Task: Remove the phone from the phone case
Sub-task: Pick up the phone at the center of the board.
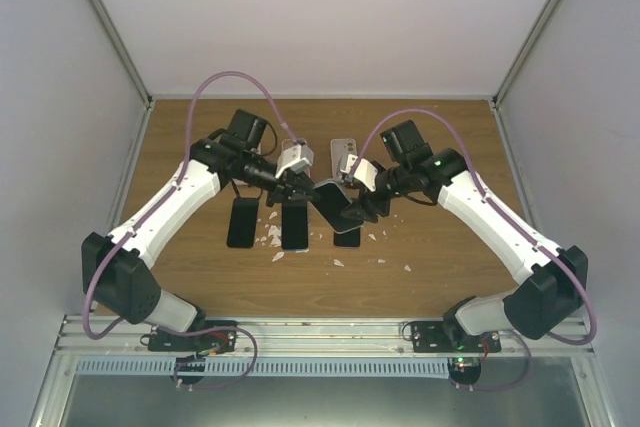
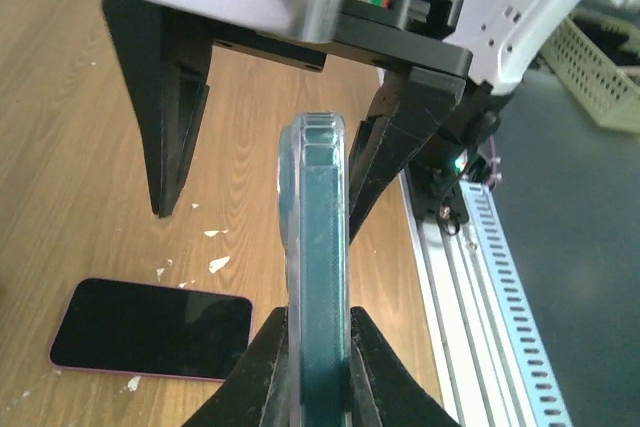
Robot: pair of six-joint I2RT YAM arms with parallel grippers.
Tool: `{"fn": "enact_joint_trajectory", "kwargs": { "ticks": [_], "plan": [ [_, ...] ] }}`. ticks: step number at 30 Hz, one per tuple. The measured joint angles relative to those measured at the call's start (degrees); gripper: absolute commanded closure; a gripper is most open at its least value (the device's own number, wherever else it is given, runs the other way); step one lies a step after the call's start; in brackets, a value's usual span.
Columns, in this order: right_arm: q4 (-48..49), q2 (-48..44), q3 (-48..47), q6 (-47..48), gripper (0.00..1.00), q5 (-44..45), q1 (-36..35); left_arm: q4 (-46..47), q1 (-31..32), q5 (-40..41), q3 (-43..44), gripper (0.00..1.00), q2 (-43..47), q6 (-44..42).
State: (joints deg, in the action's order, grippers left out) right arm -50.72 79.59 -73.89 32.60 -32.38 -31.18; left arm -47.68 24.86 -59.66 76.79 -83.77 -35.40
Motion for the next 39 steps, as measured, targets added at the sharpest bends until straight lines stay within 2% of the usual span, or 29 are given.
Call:
{"fn": "enact_joint_trajectory", "kwargs": {
  "ticks": [15, 17, 20, 24, 26, 27, 30, 35, 39],
  "plan": [
    [-2.84, 1.64, 0.0, 2.62, 0.54, 0.09, -4.46, -6.32, 6.49, 6.4, 6.03, 1.0, -7.37, -4.7],
    [-2.95, 1.86, 0.0, 2.8, 0.62, 0.39, -4.63, -6.84, 6.73, 6.84, 6.71, 1.0, -7.85, -4.85],
    [-3.39, 1.99, 0.0, 2.99, 0.83, 0.61, -4.87, -7.37, 7.06, 7.32, 7.37, 0.98, -8.13, -5.18],
    [-4.15, 2.19, 0.0, 1.66, 0.94, 0.28, -4.7, -7.89, 7.63, 7.76, 7.76, 0.83, -8.24, -7.34],
    [-4.59, 2.23, -0.02, 1.27, 0.99, 0.13, -4.52, -7.89, 7.93, 8.11, 7.85, 0.7, -8.26, -7.19],
    [-4.57, 2.23, -0.09, 1.49, 0.99, 0.24, -4.52, -7.91, 7.91, 7.91, 7.87, 0.59, -8.26, -6.64],
    [-4.76, 2.23, -0.22, 1.75, 0.99, -0.2, -4.22, -6.45, 7.21, 6.6, 8.13, 0.43, -8.26, -3.89],
    [-5.09, 2.23, -2.4, 1.44, 1.0, -3.32, -0.24, -0.55, 4.63, 3.69, 6.82, 0.3, -6.8, 2.36],
    [-5.42, 2.27, -6.69, 0.17, 1.0, -8.28, 4.44, 7.67, 2.97, 1.84, 1.86, 0.27, -1.75, 9.62]
  ]
}}
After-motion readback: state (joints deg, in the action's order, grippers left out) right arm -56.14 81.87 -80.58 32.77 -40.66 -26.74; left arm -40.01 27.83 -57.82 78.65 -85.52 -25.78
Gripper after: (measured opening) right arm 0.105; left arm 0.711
